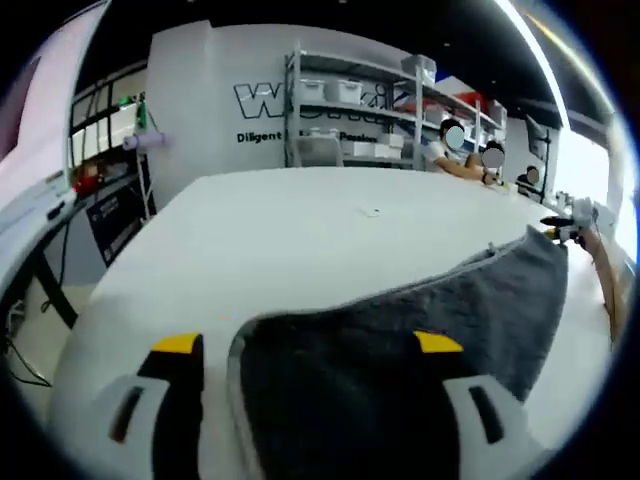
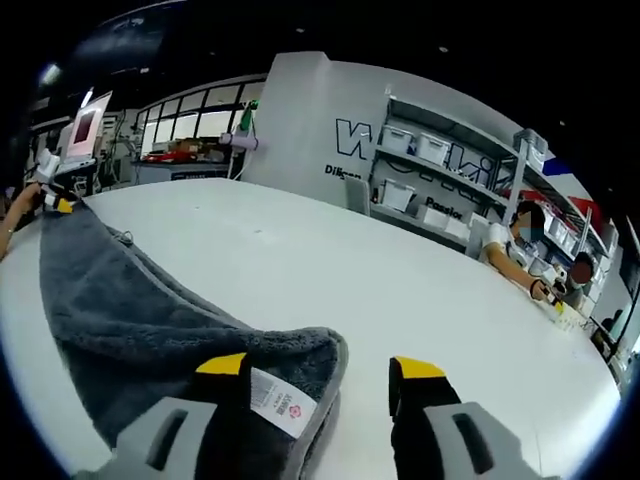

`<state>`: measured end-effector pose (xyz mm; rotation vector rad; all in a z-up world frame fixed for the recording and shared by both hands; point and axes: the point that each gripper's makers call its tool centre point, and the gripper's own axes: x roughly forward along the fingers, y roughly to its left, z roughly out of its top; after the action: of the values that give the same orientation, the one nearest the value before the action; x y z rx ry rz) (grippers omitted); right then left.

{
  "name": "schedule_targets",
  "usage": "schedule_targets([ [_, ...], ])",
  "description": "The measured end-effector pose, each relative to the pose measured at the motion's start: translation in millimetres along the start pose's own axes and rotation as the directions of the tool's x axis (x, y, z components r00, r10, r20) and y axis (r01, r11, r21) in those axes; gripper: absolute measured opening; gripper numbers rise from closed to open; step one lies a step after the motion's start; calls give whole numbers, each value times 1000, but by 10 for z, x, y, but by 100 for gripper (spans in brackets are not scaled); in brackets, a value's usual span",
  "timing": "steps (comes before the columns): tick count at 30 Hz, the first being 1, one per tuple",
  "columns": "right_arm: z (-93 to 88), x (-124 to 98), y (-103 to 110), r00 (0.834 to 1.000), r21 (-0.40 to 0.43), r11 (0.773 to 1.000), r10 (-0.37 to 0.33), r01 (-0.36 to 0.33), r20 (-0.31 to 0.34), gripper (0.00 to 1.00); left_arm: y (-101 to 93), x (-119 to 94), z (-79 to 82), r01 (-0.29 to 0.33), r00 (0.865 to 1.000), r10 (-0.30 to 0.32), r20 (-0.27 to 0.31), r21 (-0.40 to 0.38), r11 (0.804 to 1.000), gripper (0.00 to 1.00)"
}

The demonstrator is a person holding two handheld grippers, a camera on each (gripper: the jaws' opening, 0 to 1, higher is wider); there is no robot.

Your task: Fold the towel on the table until its edges align and the towel forms a compact rectangular stack.

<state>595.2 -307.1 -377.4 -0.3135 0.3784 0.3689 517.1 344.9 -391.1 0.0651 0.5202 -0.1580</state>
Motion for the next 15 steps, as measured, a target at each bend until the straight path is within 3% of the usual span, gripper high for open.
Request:
schedule_targets([
  [2,-15,-36,36,1000,10,1000,18,-18,4,69,-26,-16,-41,13,1000,-13,-15,-10,1000,99],
  [4,-8,-66,80,999,34,998,45,-46,19,77,-114,-37,-66,63,998,-65,-21,-56,996,99],
  [10,-54,-137,235,991,75,989,129,-130,20,99,-197,-133,-52,64,998,-64,-25,2,998,99],
  [15,-97,-177,379,980,78,977,198,-197,-1,99,-278,-166,-22,128,992,-128,-8,-29,991,99],
])
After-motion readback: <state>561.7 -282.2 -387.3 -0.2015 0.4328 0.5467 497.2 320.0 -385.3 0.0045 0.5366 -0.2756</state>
